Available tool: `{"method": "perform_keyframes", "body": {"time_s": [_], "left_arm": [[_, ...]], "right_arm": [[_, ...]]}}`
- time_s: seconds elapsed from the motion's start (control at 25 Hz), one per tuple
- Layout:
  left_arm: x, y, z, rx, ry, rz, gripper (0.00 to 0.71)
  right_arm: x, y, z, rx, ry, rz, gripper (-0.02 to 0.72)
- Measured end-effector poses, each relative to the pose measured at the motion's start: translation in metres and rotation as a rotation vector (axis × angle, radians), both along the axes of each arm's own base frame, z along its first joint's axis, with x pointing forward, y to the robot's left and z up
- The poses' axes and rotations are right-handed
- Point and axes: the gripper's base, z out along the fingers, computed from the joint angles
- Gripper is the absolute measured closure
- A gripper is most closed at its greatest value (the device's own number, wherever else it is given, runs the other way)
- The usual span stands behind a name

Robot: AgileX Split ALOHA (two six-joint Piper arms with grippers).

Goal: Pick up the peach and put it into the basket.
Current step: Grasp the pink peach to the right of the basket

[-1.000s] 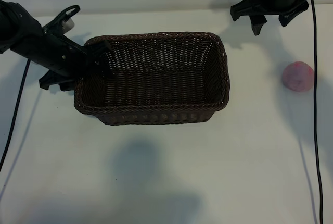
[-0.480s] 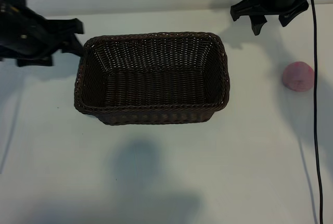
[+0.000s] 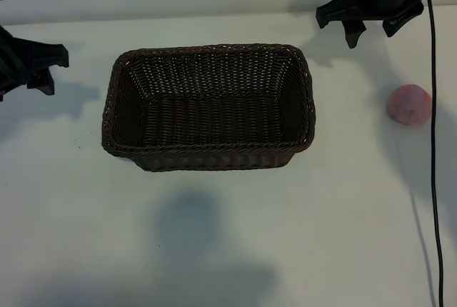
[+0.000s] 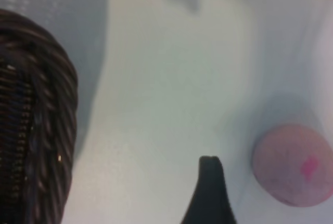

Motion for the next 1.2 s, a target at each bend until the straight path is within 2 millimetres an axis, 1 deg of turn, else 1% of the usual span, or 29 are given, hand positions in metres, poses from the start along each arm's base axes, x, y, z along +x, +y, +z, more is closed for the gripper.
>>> {"method": "perform_keyframes", "body": {"time_s": [0.24, 0.4, 0.6, 0.84, 1.04, 1.2], "left_arm": [[0.000, 0.000, 0.000, -0.001, 0.001, 0.004, 0.115], [0.000, -0.002, 0.000, -0.034, -0.001, 0.010, 0.116], [0.005, -0.014, 0.003, -0.166, -0.059, -0.001, 0.116], [0.010, -0.022, 0.006, -0.263, -0.111, -0.016, 0.116], [0.015, -0.023, -0.003, -0.268, -0.094, -0.013, 0.118], [0.018, -0.023, -0.005, -0.269, -0.106, -0.008, 0.118]], "right_arm": [[0.001, -0.002, 0.000, 0.010, 0.001, -0.036, 0.162], [0.007, -0.019, 0.000, 0.044, 0.013, -0.105, 0.162], [0.013, -0.039, 0.000, 0.085, 0.028, -0.146, 0.164], [0.015, -0.045, 0.000, 0.086, 0.030, -0.140, 0.164], [0.017, -0.054, 0.000, 0.085, 0.030, -0.155, 0.164], [0.017, -0.054, 0.000, 0.083, 0.030, -0.143, 0.164]]}}
